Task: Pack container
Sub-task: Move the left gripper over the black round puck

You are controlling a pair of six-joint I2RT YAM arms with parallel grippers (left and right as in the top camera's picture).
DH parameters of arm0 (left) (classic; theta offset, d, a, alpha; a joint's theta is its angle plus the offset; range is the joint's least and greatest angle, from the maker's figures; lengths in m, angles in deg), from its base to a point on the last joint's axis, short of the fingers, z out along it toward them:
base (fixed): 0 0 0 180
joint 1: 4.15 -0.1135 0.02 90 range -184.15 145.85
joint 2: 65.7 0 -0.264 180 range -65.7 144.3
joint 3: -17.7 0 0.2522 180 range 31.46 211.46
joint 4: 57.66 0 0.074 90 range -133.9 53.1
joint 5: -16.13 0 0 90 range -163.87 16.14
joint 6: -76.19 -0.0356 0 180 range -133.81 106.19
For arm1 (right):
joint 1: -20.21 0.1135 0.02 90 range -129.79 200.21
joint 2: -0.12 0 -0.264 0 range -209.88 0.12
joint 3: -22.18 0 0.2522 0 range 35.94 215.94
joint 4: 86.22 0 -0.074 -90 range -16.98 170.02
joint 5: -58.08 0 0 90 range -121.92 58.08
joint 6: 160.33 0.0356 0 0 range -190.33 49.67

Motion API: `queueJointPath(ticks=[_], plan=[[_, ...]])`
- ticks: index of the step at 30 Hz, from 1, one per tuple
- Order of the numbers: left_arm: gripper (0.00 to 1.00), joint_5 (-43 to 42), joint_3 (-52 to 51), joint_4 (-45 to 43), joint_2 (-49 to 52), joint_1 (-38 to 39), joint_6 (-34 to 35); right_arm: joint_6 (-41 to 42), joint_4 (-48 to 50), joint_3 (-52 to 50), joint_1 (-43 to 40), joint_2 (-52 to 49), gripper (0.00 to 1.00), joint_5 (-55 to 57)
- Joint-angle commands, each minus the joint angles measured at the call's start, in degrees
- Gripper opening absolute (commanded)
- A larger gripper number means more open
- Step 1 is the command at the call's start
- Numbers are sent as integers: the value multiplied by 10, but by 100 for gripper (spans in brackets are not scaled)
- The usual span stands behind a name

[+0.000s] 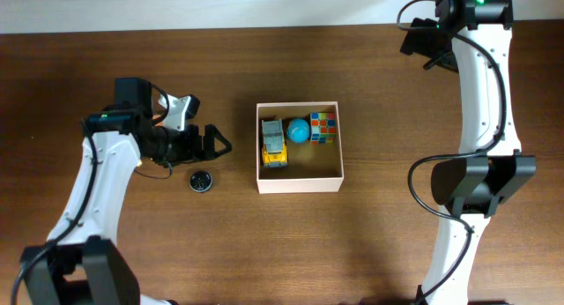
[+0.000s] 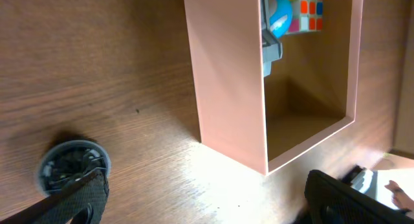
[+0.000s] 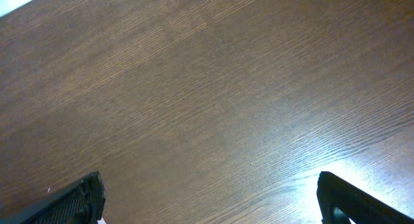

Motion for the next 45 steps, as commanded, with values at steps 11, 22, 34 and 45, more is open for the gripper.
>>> queueJointPath(ticks=[11, 22, 34, 45], plan=[[99, 242, 10, 70, 10, -1, 130, 3, 0, 1, -2, 7, 99, 7], [99, 244, 10, 33, 13, -1, 135, 3, 0, 1, -2, 7, 99, 7], [99, 307, 2, 17, 41, 3, 187, 3, 0, 1, -2, 7, 99, 7], [99, 310, 2, 21, 78, 64, 129, 3, 0, 1, -2, 7, 99, 7]])
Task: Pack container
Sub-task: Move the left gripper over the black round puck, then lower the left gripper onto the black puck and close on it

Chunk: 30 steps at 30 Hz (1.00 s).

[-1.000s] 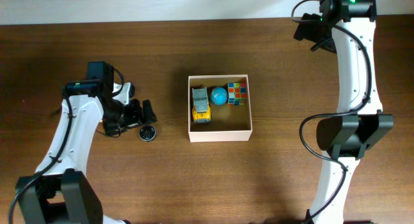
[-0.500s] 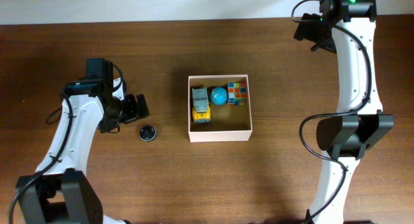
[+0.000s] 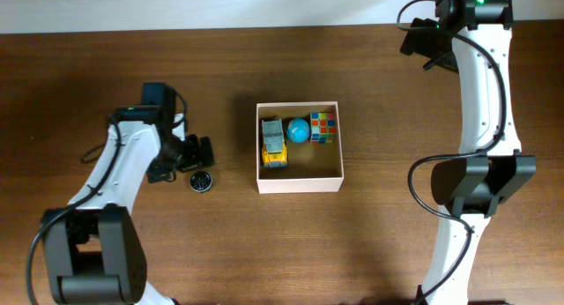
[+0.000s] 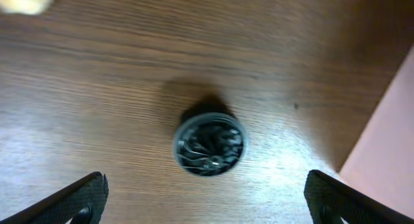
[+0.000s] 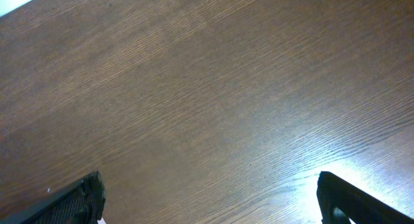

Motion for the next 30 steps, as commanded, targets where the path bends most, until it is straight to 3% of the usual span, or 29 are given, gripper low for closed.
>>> queueJointPath(ticks=[1, 30], plan=[[99, 6, 1, 5, 9, 22, -31, 3, 0, 1, -2, 7, 99, 7], [99, 46, -12, -21, 74, 45, -31, 3, 0, 1, -2, 7, 99, 7]])
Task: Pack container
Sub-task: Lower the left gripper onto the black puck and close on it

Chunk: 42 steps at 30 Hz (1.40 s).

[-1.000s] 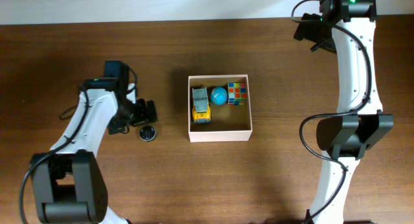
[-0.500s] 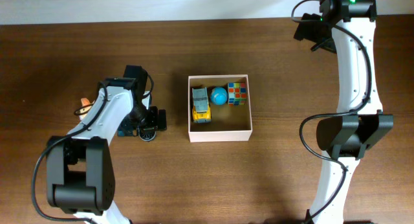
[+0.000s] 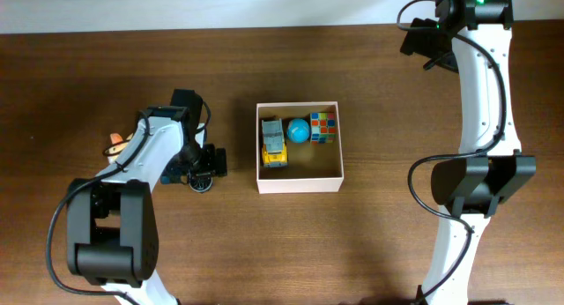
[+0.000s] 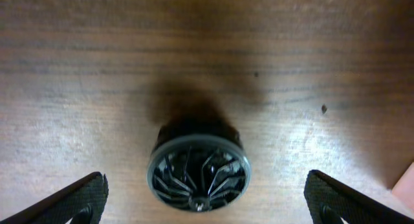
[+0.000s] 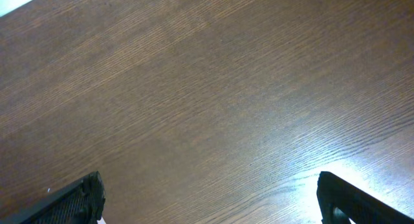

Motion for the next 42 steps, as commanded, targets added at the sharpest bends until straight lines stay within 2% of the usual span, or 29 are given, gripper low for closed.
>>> queueJointPath(ticks=[1, 20, 25, 28, 35, 36, 38, 42], plan=[[99, 4, -14, -8, 5, 0, -9, 3, 0, 1, -2, 7, 99, 7], [100, -1, -17, -15, 41, 0, 0, 3, 0, 1, -2, 7, 99, 7], [93, -7, -17, -17, 51, 0, 6, 3, 0, 1, -2, 7, 99, 7], [85, -7, -17, -19, 51, 0, 6, 3, 0, 1, -2, 7, 99, 7], [76, -7, -17, -19, 51, 0, 6, 3, 0, 1, -2, 7, 99, 7], [74, -7, -17, -19, 51, 0, 6, 3, 0, 1, -2, 7, 99, 7], [63, -7, -17, -19, 51, 0, 12, 3, 0, 1, -2, 7, 99, 7], [61, -7, -17, -23, 51, 0, 22, 3, 0, 1, -2, 7, 99, 7]])
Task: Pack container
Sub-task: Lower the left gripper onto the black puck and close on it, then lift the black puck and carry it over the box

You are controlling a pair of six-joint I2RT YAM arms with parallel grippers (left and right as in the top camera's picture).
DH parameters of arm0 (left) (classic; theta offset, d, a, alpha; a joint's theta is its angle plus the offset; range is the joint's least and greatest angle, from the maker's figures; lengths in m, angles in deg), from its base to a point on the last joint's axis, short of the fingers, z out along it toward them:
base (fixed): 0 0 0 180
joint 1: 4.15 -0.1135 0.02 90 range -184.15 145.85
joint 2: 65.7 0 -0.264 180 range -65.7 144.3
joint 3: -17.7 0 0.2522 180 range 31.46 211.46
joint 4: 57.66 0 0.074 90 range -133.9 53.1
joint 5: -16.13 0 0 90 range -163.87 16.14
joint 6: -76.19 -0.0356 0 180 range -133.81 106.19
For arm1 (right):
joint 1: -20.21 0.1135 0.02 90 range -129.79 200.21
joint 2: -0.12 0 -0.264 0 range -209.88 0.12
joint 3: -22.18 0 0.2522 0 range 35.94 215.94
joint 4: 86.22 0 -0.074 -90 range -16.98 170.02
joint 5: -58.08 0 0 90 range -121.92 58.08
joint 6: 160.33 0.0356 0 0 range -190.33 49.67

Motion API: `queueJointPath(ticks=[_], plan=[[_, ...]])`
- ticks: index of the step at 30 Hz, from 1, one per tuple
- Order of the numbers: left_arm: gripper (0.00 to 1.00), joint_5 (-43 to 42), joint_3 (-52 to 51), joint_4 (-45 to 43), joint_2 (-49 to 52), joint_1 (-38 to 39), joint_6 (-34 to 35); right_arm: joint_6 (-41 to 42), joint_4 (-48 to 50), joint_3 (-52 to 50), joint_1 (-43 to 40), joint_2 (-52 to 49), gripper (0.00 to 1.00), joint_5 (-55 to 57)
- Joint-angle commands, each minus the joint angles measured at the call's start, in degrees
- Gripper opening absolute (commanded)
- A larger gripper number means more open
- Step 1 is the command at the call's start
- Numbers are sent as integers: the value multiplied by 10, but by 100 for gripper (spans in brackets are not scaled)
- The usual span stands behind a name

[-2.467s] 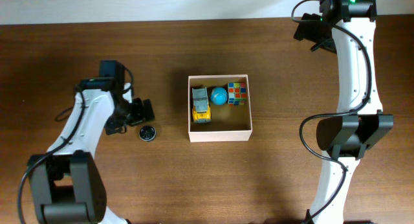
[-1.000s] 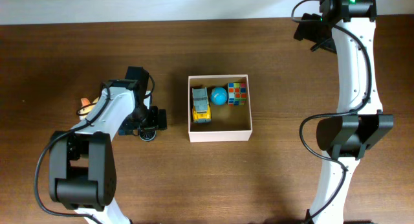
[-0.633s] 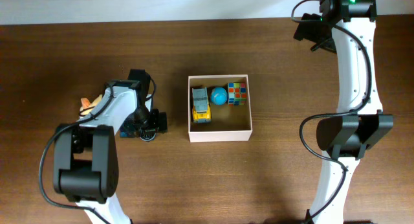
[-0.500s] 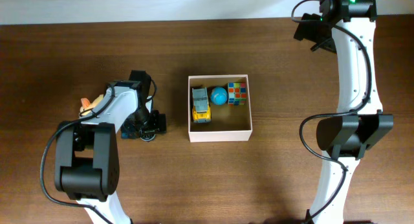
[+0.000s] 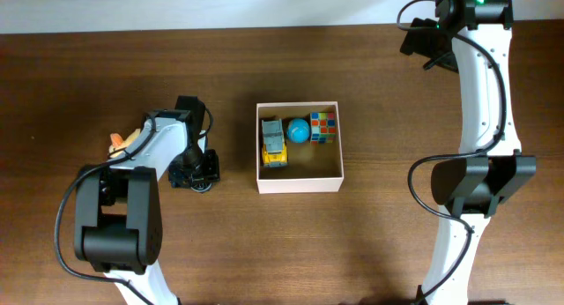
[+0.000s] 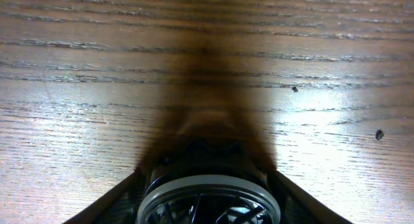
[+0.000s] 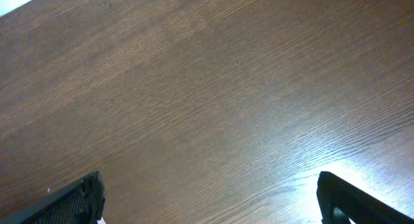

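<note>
A black round disc with a grey rim (image 6: 207, 198) lies on the wooden table, left of the pink open box (image 5: 300, 186). My left gripper (image 5: 196, 174) is down over the disc, its fingers (image 6: 110, 204) pressed against both sides of it. In the overhead view the gripper hides most of the disc. Inside the box sit a yellow toy truck (image 5: 274, 143), a blue ball (image 5: 298, 130) and a colour cube (image 5: 323, 126). My right gripper (image 7: 210, 197) stands open over bare wood at the far right corner.
A small orange thing (image 5: 116, 143) lies on the table left of the left arm. The right arm's base (image 5: 471, 186) stands to the right of the box. The front half of the box holds nothing.
My left gripper has come down lower around the disc and its fingers have closed in against the disc's sides. The right arm has not moved.
My left gripper was open beside the box with the disc below it on the table. It then stood above the disc, then closer over it, still open. Now its fingers press on the disc. The box's contents are unchanged.
</note>
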Motion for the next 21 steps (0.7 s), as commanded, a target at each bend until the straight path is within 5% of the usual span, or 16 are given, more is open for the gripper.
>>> queueJointPath(ticks=[1, 8, 21], plan=[[61, -11, -5, -7, 7, 0, 12, 3, 0, 1, -2, 7, 99, 7], [53, -11, -5, -9, 7, 0, 32, 3, 0, 1, -2, 7, 99, 7], [53, -11, 25, 22, 7, 0, 33, 3, 0, 1, -2, 7, 99, 7]])
